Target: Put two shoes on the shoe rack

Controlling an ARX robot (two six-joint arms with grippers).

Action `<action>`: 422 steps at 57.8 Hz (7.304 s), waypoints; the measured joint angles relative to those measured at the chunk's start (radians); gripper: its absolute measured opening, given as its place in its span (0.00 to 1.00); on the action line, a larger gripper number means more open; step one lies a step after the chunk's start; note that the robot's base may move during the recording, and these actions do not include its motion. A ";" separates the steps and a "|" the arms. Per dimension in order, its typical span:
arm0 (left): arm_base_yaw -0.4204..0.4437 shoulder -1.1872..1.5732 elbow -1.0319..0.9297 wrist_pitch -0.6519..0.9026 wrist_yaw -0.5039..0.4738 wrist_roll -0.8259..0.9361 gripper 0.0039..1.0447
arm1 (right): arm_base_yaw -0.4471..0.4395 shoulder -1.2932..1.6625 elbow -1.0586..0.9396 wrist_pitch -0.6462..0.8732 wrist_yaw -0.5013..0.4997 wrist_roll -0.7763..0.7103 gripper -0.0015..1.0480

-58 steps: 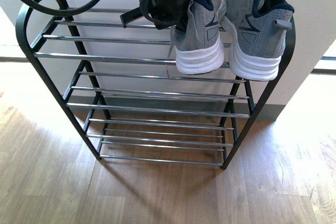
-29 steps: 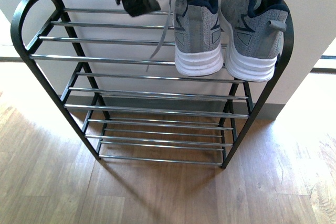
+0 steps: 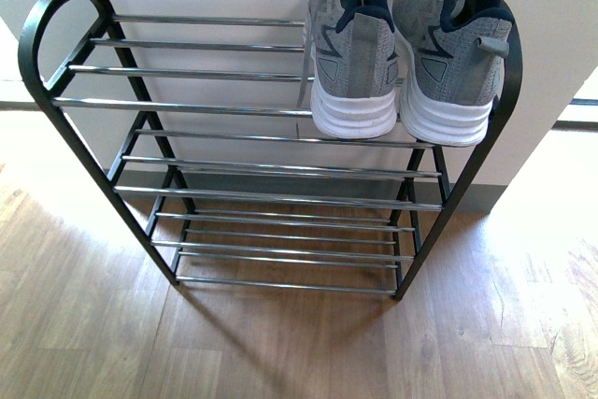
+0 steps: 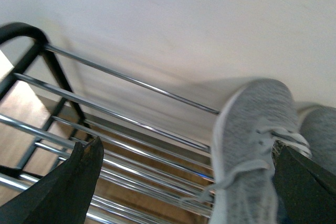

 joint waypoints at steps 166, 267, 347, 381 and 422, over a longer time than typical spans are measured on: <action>0.507 -1.878 -1.361 -0.003 0.484 0.560 0.01 | 0.000 0.000 0.000 0.000 0.000 0.000 0.91; 0.509 -1.921 -1.361 -0.029 0.484 0.563 0.91 | 0.000 0.000 0.000 0.000 -0.003 0.000 0.91; 0.509 -1.921 -1.361 -0.029 0.486 0.563 0.91 | -0.001 -0.002 0.000 0.000 0.002 0.000 0.91; 0.509 -1.921 -1.361 -0.029 0.485 0.563 0.91 | -0.001 -0.001 0.000 0.000 0.000 0.000 0.91; 0.509 -1.921 -1.362 -0.029 0.484 0.563 0.91 | -0.002 -0.001 0.000 0.000 -0.003 0.000 0.91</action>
